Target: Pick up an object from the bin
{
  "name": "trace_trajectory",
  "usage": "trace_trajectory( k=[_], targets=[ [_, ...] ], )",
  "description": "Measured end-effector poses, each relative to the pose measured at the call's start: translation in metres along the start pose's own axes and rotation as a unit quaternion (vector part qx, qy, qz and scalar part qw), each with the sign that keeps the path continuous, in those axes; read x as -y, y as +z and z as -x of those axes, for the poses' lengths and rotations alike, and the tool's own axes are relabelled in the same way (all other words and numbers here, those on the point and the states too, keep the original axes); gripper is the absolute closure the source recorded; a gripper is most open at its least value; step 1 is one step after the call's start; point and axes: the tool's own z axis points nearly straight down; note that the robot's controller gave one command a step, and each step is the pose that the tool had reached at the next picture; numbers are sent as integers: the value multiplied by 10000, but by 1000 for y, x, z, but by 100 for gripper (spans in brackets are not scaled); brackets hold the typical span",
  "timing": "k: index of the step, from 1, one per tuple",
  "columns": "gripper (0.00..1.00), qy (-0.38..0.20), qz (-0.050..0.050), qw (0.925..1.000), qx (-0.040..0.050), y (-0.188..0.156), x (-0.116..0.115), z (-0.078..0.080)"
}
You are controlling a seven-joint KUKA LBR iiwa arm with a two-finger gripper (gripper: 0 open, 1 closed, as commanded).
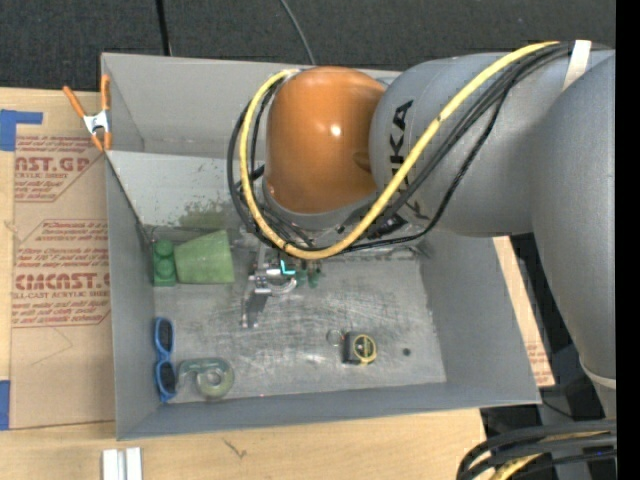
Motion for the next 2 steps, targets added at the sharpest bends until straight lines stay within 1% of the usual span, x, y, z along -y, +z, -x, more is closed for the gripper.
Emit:
trace_trajectory(
  k=[1, 2],
  targets=[
    [0, 106, 25, 9999, 90, 135, 47, -34],
    [0, -304, -8, 9995, 40, 128, 113, -57]
  ],
)
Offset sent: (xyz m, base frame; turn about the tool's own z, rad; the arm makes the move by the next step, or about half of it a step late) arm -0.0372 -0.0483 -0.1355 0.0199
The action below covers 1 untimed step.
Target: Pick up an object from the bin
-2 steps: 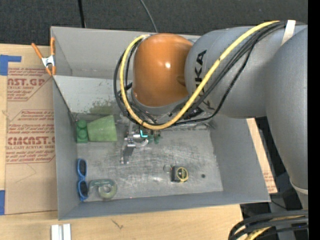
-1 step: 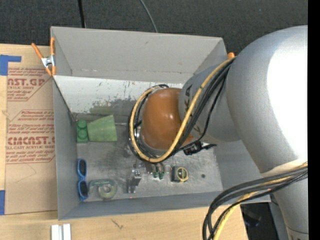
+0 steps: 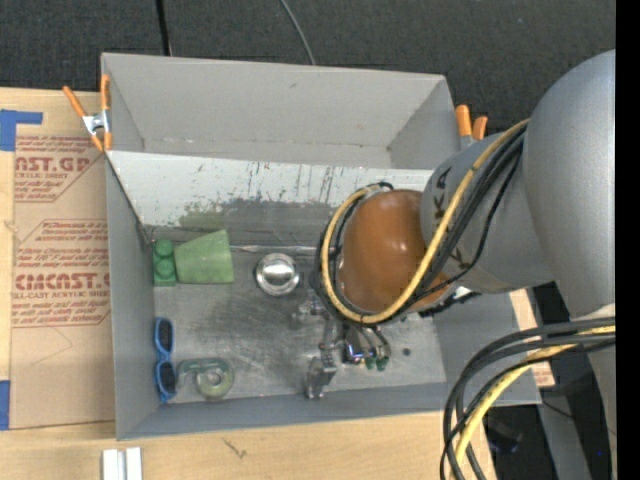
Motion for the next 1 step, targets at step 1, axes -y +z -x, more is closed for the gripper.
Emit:
trace_trajectory(
  k=[1],
  targets=[
    [0, -606, 6, 9981, 75, 5, 102, -5]
  ],
)
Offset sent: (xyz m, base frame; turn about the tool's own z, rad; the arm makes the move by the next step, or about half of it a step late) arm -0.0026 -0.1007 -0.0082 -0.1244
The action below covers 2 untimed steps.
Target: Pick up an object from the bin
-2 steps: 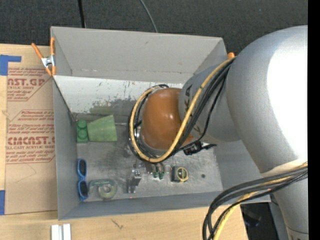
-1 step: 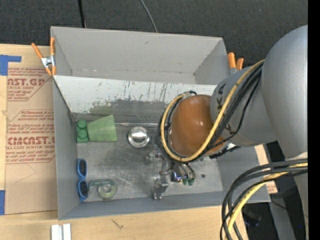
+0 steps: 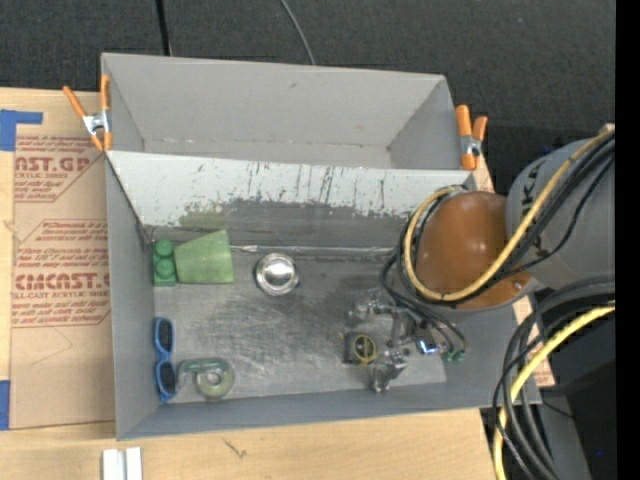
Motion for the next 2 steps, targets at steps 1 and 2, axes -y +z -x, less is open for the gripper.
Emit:
trace_trajectory(
  k=[1, 2],
  targets=[
    [100, -11, 4, 10000, -27, -1, -2, 0],
    [100, -250, -6, 9997, -43, -126, 19, -2]
  ],
)
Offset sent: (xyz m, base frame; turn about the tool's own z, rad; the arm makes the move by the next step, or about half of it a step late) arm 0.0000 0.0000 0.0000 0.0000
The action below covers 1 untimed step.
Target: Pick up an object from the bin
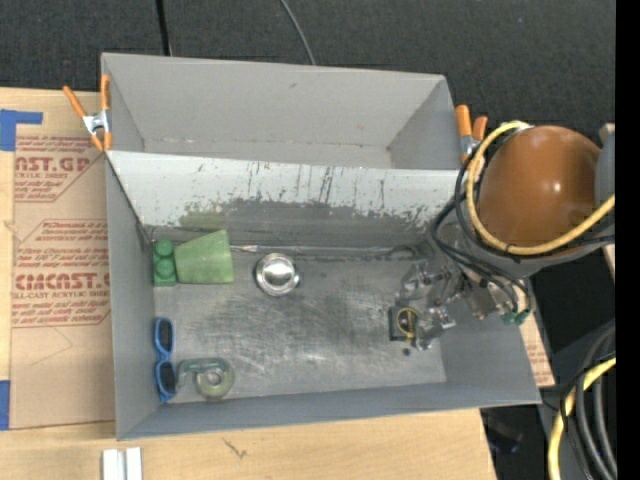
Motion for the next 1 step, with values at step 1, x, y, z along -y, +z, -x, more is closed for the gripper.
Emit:
trace_trajectory(
  k=[1],
  targets=[
    [100, -133, 22, 9999, -12, -26, -48, 32]
  ],
)
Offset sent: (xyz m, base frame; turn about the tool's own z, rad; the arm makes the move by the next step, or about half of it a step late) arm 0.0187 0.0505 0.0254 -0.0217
